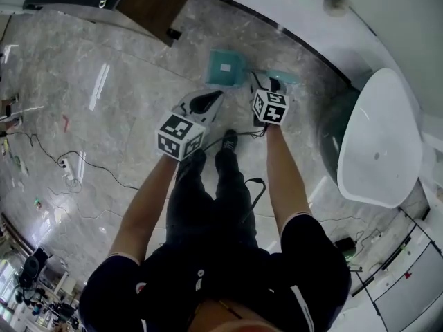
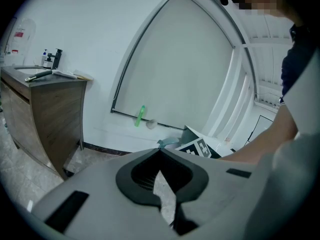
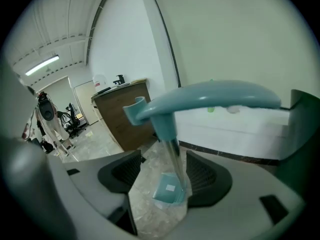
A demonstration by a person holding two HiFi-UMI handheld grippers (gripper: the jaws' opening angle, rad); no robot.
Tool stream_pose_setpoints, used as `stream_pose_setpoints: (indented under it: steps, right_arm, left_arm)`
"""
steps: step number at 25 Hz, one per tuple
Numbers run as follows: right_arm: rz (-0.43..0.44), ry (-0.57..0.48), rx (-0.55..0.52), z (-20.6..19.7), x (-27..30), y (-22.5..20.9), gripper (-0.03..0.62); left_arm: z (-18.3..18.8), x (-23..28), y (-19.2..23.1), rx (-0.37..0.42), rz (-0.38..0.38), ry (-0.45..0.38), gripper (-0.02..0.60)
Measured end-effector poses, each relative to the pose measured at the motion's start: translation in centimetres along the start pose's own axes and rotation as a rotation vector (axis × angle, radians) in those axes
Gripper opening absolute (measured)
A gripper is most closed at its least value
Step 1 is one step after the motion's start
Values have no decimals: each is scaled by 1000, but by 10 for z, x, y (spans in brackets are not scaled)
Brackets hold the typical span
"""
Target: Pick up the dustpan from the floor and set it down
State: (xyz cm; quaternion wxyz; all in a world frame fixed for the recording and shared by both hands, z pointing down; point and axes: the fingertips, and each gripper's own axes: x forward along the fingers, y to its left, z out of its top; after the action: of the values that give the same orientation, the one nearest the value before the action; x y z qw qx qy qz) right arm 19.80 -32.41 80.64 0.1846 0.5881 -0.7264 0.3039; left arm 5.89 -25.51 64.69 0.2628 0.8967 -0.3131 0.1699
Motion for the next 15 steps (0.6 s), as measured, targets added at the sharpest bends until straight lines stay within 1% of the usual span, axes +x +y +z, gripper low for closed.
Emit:
stream_pose_setpoints:
  steps: [2, 4, 7, 9, 15]
  right_arm:
    - [5, 14, 19, -7, -16, 7, 268]
    - [9, -7, 30, -5, -36, 15, 268]
    - [49, -63, 24, 9, -73, 35, 267]
    - [72, -125, 19, 29, -102, 48, 265]
    - [94, -319, -30, 97, -190, 80, 110]
  left_arm:
    - [5, -4, -5, 8, -8, -8, 12]
    - [12, -10, -12, 18, -17, -19, 12]
    - [20, -22, -26, 32, -27, -41, 12]
    - [30, -31, -37, 44, -31, -58, 12]
    - [68, -57, -77, 78, -46, -127, 12]
